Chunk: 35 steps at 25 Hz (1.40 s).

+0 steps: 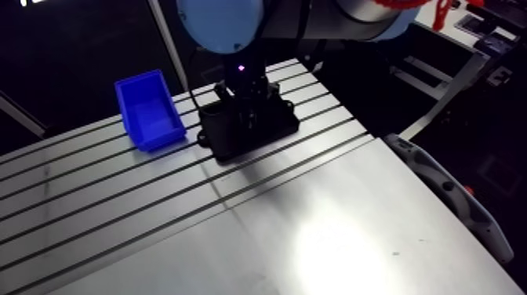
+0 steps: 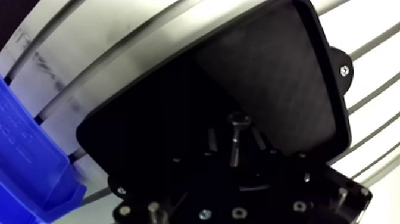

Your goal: Pick up the M10 bolt from the tray and put it into the blue bin.

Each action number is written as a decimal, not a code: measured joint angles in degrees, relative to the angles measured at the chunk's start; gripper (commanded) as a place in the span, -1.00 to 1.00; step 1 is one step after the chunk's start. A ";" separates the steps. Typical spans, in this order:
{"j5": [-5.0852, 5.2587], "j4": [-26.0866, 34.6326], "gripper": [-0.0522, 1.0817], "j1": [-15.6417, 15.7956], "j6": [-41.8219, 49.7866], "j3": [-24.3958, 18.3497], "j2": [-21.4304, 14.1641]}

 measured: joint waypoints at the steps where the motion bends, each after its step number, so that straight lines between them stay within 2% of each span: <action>1: 0.00 -0.07 0.25 0.00 0.00 -0.01 0.00; 7: -0.01 -0.20 0.36 -0.02 0.00 -0.03 0.01; 18: 0.11 -0.22 0.46 -0.50 -0.17 0.02 -0.02; 29: 0.23 -0.21 0.73 -0.80 -1.11 0.17 -0.22; 35: 0.59 0.10 0.87 -0.67 -1.27 0.12 -1.52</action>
